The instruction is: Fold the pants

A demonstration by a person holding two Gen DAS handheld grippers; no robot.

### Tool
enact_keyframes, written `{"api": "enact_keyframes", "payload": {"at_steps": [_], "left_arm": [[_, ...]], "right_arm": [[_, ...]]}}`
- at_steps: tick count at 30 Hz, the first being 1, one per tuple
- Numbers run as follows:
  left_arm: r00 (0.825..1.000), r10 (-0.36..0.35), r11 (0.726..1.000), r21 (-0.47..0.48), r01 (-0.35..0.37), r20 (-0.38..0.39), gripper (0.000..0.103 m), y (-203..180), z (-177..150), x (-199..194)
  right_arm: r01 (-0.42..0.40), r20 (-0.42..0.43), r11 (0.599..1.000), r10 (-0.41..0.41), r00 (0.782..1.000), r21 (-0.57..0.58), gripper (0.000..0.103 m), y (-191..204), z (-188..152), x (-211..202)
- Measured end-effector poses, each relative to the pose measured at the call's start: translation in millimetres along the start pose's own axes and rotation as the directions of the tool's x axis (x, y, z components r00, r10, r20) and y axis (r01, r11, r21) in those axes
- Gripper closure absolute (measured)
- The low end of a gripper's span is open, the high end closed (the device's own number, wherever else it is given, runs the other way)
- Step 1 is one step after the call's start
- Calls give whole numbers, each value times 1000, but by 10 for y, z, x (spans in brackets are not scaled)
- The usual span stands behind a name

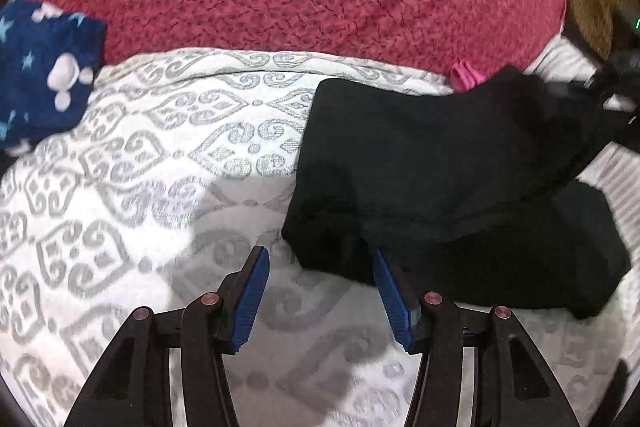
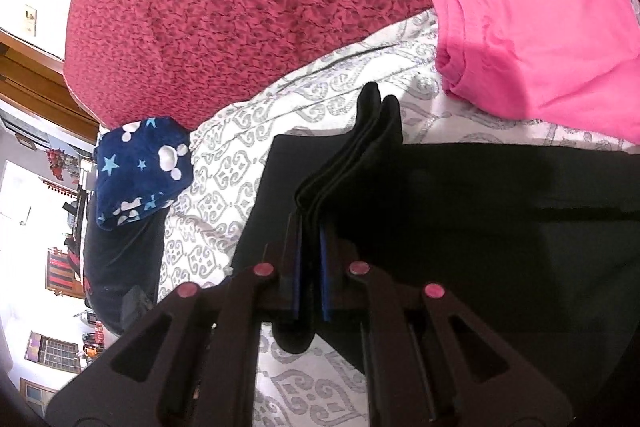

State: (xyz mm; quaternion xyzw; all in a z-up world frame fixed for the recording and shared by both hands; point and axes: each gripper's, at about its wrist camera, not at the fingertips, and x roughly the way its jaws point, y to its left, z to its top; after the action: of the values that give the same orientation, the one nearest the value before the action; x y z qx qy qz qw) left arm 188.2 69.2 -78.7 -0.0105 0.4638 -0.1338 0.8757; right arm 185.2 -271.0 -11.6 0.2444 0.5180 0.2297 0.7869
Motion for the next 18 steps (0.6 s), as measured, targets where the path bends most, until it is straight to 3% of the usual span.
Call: {"api": "enact_keyframes", "payload": {"at_steps": [4, 5, 6, 7, 12, 15, 18], "left_arm": [[999, 51, 998, -41, -51, 0, 50, 79, 132, 183], [999, 53, 998, -42, -53, -3, 57, 97, 156, 207], [999, 53, 998, -33, -53, -4, 78, 112, 129, 186], [999, 48, 999, -15, -48, -7, 90, 109, 132, 180], [994, 98, 990, 95, -102, 44, 93, -49, 68, 86], [993, 110, 987, 112, -114, 40, 93, -70, 55, 81], [993, 110, 986, 123, -115, 43, 93, -85, 68, 59]], "right_arm": [[-5, 20, 1000, 5, 1000, -12, 94, 58, 29, -101], [-5, 27, 1000, 6, 1000, -14, 94, 67, 29, -132], [-6, 35, 1000, 6, 999, -14, 94, 66, 27, -170], [-6, 46, 1000, 6, 999, -13, 94, 57, 20, -213], [23, 72, 999, -21, 997, -22, 96, -71, -47, -395], [93, 99, 995, -88, 991, -42, 98, -171, -110, -477], [88, 99, 996, -85, 991, -25, 98, -332, -170, -527]]}}
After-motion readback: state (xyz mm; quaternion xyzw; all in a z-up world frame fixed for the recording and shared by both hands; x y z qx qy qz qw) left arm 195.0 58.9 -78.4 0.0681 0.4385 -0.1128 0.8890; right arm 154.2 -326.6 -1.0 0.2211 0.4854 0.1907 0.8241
